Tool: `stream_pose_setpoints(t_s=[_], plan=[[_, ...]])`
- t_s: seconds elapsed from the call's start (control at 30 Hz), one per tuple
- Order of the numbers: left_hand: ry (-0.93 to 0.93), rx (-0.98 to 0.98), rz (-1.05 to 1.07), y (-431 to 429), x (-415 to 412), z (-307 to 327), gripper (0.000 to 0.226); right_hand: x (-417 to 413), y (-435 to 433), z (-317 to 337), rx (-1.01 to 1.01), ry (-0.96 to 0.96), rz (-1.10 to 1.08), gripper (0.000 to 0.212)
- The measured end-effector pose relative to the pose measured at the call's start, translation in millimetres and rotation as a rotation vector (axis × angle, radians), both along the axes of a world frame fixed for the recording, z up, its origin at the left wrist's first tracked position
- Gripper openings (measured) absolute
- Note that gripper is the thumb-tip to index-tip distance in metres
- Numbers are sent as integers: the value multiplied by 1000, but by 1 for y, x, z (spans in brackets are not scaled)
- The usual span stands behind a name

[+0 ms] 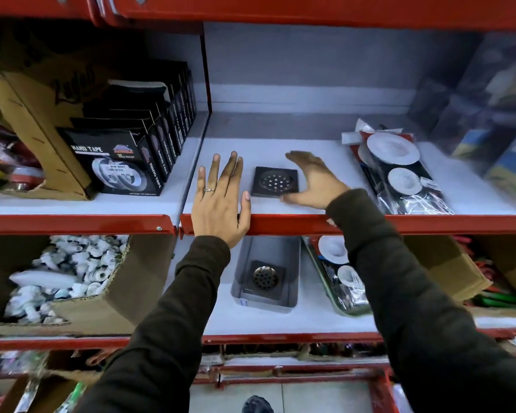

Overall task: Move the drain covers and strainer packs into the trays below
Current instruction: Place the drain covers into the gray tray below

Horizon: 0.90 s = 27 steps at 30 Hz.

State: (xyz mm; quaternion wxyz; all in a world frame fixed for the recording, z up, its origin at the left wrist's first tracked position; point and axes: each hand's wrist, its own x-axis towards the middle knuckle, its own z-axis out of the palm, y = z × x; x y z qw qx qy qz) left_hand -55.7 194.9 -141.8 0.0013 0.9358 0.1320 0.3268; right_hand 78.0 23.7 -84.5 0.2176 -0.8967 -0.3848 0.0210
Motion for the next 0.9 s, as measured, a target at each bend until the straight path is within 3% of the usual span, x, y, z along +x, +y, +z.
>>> stream_pose_setpoints(t_s=[0.07, 0.13, 0.2, 0.37, 0.53, 0.67, 0.77, 0.9], plan=[[3, -3, 3, 0, -1, 1, 65, 16, 9, 9, -182, 160, 52, 92], [17, 0, 5, -1, 0, 1, 65, 26, 20, 18, -256, 243, 67, 74], [23, 0, 7, 0, -1, 1, 65, 29, 30, 27, -337, 233, 71, 61], [20, -7, 7, -1, 0, 1, 64, 26, 35, 31, -421, 102, 17, 62], [8, 3, 16, -3, 0, 0, 63, -2, 7, 34, -211, 37, -46, 100], [11, -11, 15, -3, -1, -1, 63, -48, -26, 37, -49, 57, -30, 104], [0, -21, 3, -1, 0, -2, 62, -86, -47, 31, -102, 143, 41, 105], [-30, -6, 15, -1, 2, -4, 62, -112, -47, -28, -376, 385, 126, 103]])
